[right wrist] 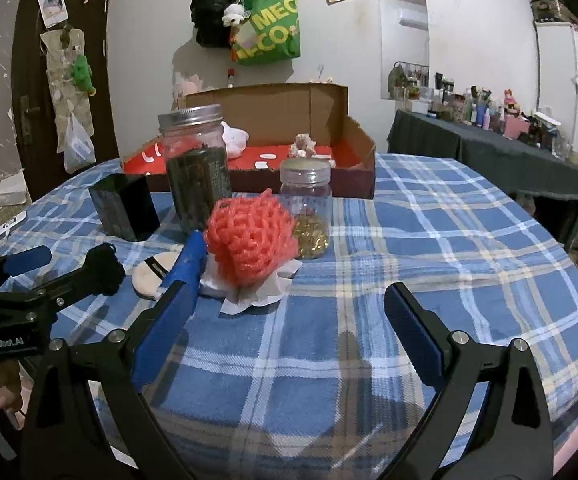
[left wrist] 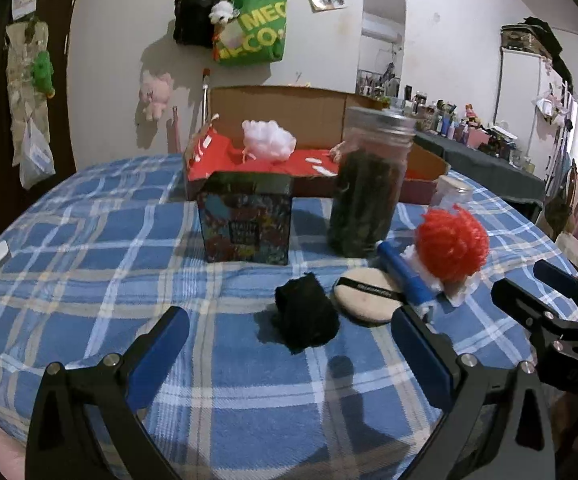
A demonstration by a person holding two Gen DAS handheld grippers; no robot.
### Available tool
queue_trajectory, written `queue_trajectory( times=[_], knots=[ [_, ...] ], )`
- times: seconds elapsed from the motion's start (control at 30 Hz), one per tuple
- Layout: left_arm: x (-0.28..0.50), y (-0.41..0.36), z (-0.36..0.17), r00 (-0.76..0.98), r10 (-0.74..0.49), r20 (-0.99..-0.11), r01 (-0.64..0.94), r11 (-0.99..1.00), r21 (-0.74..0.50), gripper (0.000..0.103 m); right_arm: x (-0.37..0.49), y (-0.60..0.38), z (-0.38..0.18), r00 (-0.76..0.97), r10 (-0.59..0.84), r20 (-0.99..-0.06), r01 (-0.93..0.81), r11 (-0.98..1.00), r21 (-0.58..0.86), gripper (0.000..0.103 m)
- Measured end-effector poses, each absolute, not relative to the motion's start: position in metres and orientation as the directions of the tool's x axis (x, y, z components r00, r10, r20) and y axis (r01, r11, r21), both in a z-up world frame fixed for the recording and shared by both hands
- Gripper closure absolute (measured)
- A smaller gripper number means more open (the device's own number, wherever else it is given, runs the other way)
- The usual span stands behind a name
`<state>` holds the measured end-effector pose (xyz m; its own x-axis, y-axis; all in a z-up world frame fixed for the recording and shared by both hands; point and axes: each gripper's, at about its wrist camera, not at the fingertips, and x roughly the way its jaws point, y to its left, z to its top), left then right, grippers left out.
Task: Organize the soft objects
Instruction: 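Grasp the black fuzzy puff with the left gripper while the right grasps the red mesh sponge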
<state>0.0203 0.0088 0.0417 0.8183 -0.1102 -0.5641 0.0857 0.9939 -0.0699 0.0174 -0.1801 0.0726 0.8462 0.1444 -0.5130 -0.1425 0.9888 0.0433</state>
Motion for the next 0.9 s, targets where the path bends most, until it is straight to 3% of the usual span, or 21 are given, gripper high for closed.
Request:
queue_trajectory(
  times=[0.3, 0.4, 0.47, 0.5, 0.53, 0.57, 0.6, 0.67, 0.9],
  knots=[
    [0.037, 0.014, 0.035, 0.796, -0.106, -0.596, 0.078, 0.994, -0.074, 0.002, 0.042, -0.177, 0.075, 0.823, 0.206, -0.529, -0.183, 0.978, 0.097, 0.005],
    [0.045, 0.012, 0.03, 0.773, -0.126, -0.622, 0.101, 0.992, -0.076, 0.018, 0.055, -0.174, 0.077, 0.815, 0.235, -0.53, -0.203, 0.972, 0.119, 0.005],
    [0.05, 0.011, 0.026, 0.751, -0.147, -0.643, 0.119, 0.989, -0.088, 0.038, 0.062, -0.171, 0.076, 0.807, 0.249, -0.535, -0.215, 0.968, 0.126, 0.006],
    [0.052, 0.01, 0.023, 0.74, -0.159, -0.653, 0.126, 0.987, -0.097, 0.042, 0.064, -0.17, 0.076, 0.805, 0.252, -0.537, -0.217, 0.968, 0.128, 0.007],
    [0.052, 0.01, 0.023, 0.746, -0.152, -0.648, 0.123, 0.988, -0.09, 0.048, 0.066, -0.169, 0.076, 0.804, 0.256, -0.537, -0.22, 0.967, 0.131, 0.019],
    [0.051, 0.009, 0.024, 0.753, -0.152, -0.641, 0.129, 0.988, -0.083, 0.067, 0.068, -0.169, 0.075, 0.799, 0.266, -0.54, -0.227, 0.964, 0.138, 0.029],
    [0.051, 0.008, 0.025, 0.752, -0.165, -0.638, 0.145, 0.986, -0.085, 0.071, 0.07, -0.168, 0.074, 0.791, 0.277, -0.545, -0.234, 0.961, 0.149, 0.053],
    [0.05, 0.007, 0.027, 0.751, -0.177, -0.637, 0.157, 0.984, -0.087, 0.072, 0.07, -0.167, 0.072, 0.779, 0.305, -0.548, -0.254, 0.952, 0.169, 0.061],
    [0.05, 0.004, 0.036, 0.762, -0.202, -0.616, 0.185, 0.978, -0.092, 0.074, 0.057, -0.164, 0.077, 0.801, 0.308, -0.514, -0.273, 0.951, 0.145, 0.064]
  ],
)
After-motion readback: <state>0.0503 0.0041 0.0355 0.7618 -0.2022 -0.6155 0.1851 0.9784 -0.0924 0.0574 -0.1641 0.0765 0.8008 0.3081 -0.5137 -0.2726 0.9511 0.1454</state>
